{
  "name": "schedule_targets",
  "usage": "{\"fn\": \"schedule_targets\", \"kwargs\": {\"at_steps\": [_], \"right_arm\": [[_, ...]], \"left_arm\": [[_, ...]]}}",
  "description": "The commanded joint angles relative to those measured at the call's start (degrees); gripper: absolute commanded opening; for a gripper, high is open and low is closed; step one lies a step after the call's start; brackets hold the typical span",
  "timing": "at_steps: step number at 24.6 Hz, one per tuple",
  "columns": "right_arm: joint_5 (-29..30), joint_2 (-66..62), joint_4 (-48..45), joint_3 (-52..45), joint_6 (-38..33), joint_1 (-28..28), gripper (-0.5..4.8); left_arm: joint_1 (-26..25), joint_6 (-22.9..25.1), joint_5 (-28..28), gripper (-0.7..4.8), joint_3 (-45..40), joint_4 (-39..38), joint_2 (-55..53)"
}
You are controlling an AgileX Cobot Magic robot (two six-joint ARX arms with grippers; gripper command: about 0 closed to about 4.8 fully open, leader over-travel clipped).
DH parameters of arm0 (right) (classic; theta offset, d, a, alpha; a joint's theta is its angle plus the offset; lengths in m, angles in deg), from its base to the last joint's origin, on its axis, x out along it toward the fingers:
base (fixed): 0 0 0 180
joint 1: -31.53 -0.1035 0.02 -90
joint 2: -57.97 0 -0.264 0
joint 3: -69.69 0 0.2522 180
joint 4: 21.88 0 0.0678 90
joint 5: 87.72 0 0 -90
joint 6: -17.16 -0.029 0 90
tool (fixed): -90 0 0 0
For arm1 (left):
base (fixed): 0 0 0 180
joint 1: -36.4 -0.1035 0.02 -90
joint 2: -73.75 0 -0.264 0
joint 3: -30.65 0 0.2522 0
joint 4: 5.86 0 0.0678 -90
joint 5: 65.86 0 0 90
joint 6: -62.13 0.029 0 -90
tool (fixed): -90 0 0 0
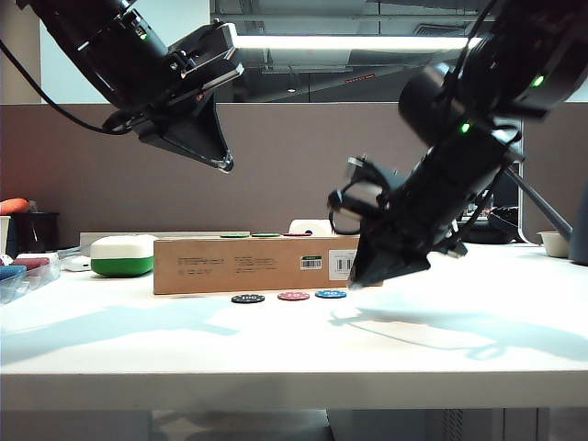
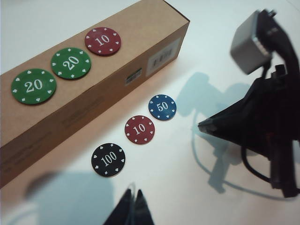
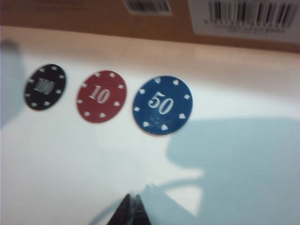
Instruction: Push the chip, whose value equals the sum of all the chip values on the rectangular box, forward next to the box.
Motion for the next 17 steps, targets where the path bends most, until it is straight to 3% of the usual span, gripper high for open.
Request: {"fn": "schedule_targets", "kwargs": {"at_steps": [1, 12, 17], "right_arm": [[0.48, -1.99, 1.36, 2.73, 0.68, -0.02, -0.06], [-0.11, -8.61, 1.95, 7.76, 2.03, -0.66, -0.06], [-4.2, -9.81, 2.47, 8.55, 2.01, -0.66, -0.06]], "left_arm": [[0.04, -0.15, -0.17, -0.05, 0.2, 0.72, 0.15], [-0.24, -0.15, -0.17, -0.05, 0.2, 0.72, 0.15], [-0.24, -0.15, -0.17, -0.05, 0.2, 0.72, 0.15]]}}
